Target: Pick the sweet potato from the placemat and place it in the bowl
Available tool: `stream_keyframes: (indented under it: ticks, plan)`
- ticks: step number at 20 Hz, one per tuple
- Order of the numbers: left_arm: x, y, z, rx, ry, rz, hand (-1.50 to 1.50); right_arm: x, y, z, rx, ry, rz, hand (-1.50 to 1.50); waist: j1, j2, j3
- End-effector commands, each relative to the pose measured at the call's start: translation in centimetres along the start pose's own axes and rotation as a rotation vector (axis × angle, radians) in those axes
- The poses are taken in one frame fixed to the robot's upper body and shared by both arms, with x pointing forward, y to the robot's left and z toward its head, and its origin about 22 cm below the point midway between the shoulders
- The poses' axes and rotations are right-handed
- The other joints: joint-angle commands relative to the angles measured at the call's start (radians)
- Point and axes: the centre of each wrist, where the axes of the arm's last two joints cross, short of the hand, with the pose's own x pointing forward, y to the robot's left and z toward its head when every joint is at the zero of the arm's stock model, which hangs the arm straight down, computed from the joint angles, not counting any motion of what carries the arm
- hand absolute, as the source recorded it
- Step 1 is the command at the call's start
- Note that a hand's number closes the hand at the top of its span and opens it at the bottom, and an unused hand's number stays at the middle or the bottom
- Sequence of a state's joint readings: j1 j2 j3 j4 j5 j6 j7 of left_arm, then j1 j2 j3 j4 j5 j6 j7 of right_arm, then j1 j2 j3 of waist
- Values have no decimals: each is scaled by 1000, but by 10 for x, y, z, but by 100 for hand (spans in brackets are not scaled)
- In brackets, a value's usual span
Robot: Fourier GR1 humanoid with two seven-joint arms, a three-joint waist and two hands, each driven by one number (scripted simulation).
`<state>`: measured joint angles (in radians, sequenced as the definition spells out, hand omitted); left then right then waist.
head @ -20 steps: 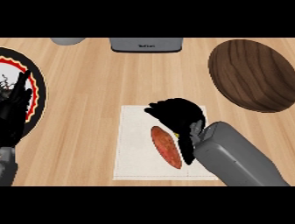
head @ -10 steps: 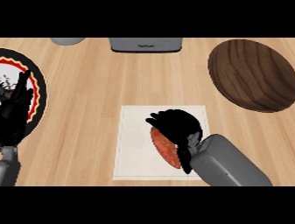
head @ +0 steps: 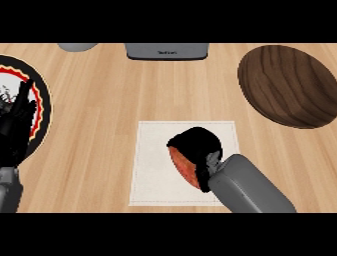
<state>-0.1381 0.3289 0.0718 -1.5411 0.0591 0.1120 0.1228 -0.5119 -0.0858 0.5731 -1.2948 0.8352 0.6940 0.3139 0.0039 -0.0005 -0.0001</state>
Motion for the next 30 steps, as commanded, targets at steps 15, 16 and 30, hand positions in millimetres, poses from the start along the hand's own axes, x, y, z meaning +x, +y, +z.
stream_keyframes:
  ticks: [15,16,30]
  plan:
    - [-4,-14,-17,-9,8,-13,0,6,13,-31,-130,-52,9,150,-4,2,0]
    - [6,-6,5,-5,10,-12,0,-15,-3,-30,-181,-5,-28,150,4,1,0]
    - [5,6,-4,38,9,-12,0,-45,-63,64,-745,308,-112,150,-31,-8,0]
